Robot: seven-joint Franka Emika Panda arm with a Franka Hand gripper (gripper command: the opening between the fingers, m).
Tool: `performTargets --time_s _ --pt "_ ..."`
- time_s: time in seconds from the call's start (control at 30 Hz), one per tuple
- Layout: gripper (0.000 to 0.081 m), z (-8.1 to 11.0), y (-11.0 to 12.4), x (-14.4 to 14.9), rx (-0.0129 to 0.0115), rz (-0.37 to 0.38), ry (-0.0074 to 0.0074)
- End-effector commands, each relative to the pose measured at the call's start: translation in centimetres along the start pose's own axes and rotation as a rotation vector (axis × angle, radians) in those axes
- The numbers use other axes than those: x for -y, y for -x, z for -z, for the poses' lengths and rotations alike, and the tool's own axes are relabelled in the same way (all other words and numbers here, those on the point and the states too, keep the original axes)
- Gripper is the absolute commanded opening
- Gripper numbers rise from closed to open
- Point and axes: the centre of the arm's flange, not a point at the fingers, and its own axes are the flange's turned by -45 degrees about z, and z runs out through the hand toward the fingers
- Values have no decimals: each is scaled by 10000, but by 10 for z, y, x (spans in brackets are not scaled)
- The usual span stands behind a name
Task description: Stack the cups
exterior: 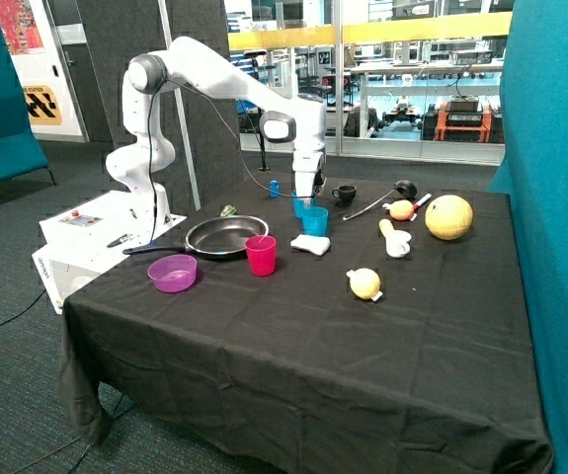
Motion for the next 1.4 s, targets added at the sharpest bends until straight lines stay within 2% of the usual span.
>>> performTargets --time_s 0.0,0.7,0.9,0.93,1.03,1.07,1.1,1.2,1.37 --pt "541 -10 -7 1 -7 29 14" --pt "512 -33 -15 9 -7 67 14" --pt "478 -36 -18 11 -7 60 14" --pt "448 -36 -18 11 -7 37 14" --pt "222 -36 -19 12 -8 -67 14" --pt "111 -36 -19 12 -8 -135 14" --pt "55 -35 -19 12 -8 -194 14" --pt "7 -33 -18 12 -8 -226 14" --pt "0 -31 -16 10 -8 -297 14"
